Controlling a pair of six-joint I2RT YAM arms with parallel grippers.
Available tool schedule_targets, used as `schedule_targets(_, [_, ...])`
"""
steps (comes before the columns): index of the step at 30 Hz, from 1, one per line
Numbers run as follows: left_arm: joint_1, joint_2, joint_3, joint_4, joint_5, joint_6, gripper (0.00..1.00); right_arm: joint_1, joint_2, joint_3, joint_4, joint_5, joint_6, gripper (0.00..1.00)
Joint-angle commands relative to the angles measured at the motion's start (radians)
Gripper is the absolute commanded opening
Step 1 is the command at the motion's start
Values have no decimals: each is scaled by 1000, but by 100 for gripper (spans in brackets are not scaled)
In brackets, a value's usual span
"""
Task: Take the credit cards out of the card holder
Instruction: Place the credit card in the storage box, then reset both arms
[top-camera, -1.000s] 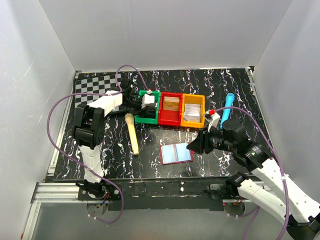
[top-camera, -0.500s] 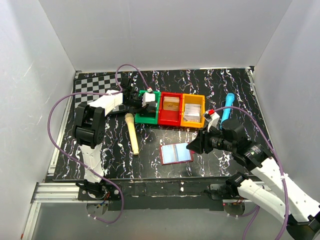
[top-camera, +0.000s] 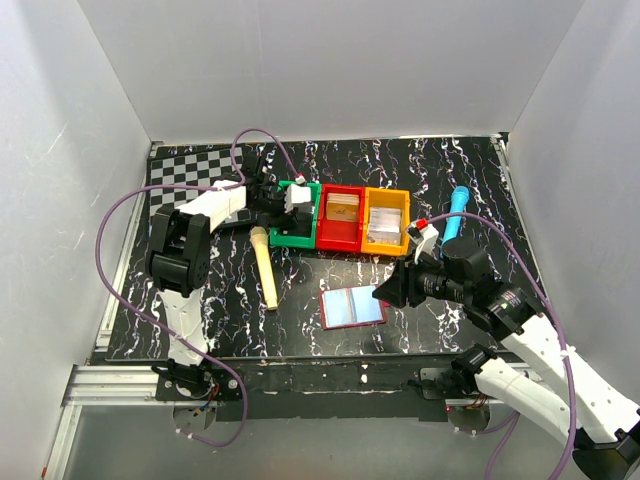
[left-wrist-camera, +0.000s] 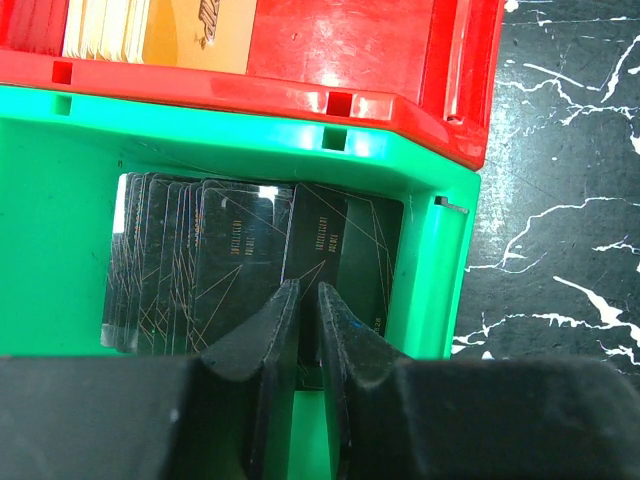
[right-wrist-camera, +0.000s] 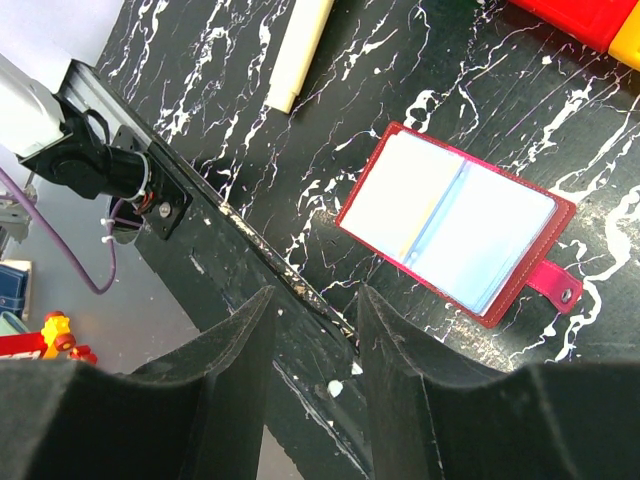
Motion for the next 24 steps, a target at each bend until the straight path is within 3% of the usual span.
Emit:
schedule_targets(1, [-7, -44, -10, 19, 6, -5, 14, 7, 0, 15, 45, -6, -16, 45])
schedule_targets(8, [-12, -97, 10, 52, 9, -60, 14, 7, 6, 21, 42, -2, -15, 45])
schedule_targets(12, [-26, -188, 39, 155, -89, -329, 21, 7, 14, 33, 26, 32, -22, 47])
schedule_targets(13, [-29, -208, 47, 157, -101, -374, 97, 7, 12, 36, 20, 47, -22, 48])
schedule_targets(17, [-43, -401, -97, 356, -188, -739, 98, 7, 2, 42, 2, 122, -19, 52])
schedule_targets(19, [-52, -494, -168, 451, -326, -994, 98, 6, -3, 55, -15, 173, -20, 52])
schedule_targets(21, [-50, -551, -145, 351, -537, -1205, 98, 6, -6, 68, -33, 216, -20, 52])
schedule_targets(24, [-47, -645, -119, 189, -580, -1266, 98, 6, -8, 97, -62, 274, -35, 53])
